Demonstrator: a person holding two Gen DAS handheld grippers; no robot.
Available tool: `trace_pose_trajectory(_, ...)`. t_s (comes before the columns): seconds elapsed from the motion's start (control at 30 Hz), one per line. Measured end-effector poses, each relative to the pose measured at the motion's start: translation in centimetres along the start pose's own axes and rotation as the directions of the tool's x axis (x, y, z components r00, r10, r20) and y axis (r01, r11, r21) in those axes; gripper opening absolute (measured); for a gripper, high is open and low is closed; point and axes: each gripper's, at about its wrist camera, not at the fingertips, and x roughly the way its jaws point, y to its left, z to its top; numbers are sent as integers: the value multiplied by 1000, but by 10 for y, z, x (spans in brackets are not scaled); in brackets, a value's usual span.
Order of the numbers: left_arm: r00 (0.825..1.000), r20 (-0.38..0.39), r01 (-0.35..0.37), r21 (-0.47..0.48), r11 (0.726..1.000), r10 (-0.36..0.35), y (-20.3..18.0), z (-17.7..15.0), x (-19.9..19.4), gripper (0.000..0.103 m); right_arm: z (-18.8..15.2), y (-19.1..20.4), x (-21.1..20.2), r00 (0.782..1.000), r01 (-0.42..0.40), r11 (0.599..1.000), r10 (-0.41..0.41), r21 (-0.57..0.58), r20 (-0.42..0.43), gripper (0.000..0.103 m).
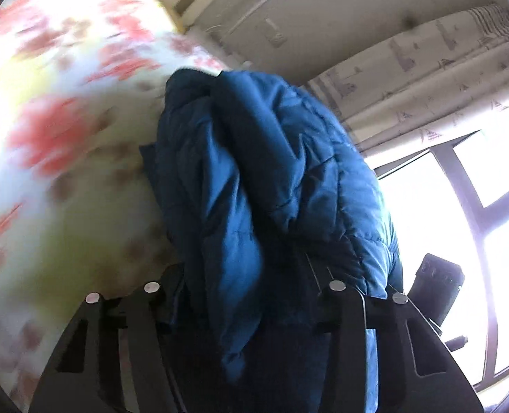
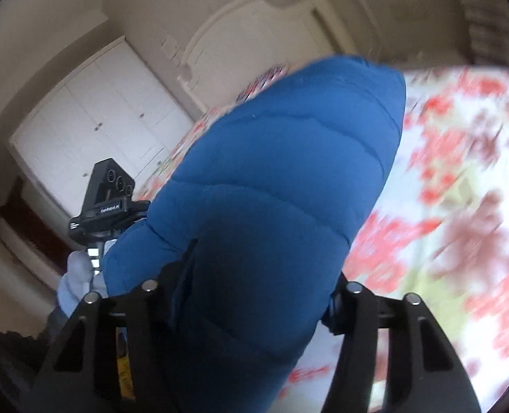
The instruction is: Fold large clothes
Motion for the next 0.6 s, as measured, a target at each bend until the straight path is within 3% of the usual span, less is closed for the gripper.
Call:
trace_pose_trajectory(0.23,999,12,35,42,998,-36,-51,67,96,34,77,-61,-41,980,166,985,-159,-45,117,56)
trace_pose_trajectory(0.3,1000,-2,4,37,999,-4,-57,75,119,34,91,-87,-46,975,195,980,-191,-25,115,57)
trace_pose_trajectory(0.4,1000,-17,-19,19,1000,19,-54,76,143,36,98,-142,-34,975,208,971,-216,119,52,68)
trace_pose_trajectory(0.47,1000,-15,-24,35,999,25,-52,70,137,37,93,-152,-34,969,231,956,-242,183,44,89)
trace_pose_trajectory(0.5,999,-13,-41,52,998,41,-52,67,134,38,91,-147,-38,954,282,944,-295,172,52,91)
trace_pose_trajectory(0.57,997,-7,-77,68,995,77,-51,67,132,46,88,-128,-51,902,413,902,-424,126,78,91)
trace_pose_trajectory(0.6,997,-7,-80,58,995,81,-48,67,131,48,89,-106,-57,836,524,846,-534,99,128,92)
